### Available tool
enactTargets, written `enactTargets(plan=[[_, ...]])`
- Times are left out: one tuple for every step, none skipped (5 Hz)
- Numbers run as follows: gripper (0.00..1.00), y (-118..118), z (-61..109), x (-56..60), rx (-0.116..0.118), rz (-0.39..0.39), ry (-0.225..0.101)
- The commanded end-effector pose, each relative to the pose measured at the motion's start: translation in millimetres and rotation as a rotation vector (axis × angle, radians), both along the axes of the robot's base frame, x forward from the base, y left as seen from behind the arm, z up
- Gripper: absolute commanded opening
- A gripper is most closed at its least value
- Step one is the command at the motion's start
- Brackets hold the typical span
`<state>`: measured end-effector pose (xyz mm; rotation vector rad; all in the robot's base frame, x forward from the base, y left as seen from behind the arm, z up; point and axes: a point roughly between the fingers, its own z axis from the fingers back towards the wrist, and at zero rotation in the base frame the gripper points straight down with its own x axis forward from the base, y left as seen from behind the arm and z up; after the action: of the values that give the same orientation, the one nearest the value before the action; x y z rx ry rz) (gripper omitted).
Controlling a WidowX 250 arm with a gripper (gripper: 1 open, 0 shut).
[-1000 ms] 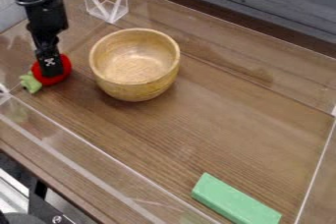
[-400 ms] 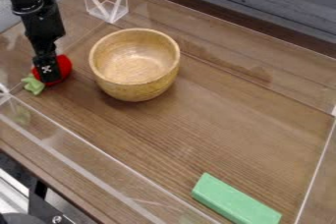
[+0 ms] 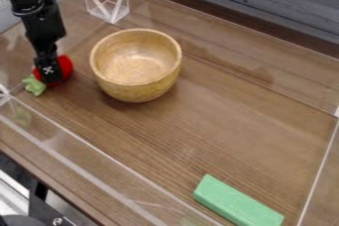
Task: Move the red object to the right side of the table
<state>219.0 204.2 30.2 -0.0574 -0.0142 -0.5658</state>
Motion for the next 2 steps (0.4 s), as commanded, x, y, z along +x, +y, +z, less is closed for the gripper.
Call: enactTargets(plan=[[1.00, -1.5, 1.6, 6.9, -0.010, 0.043, -0.005], [0.00, -4.8, -1.4, 12.3, -0.024, 0.080, -0.002]])
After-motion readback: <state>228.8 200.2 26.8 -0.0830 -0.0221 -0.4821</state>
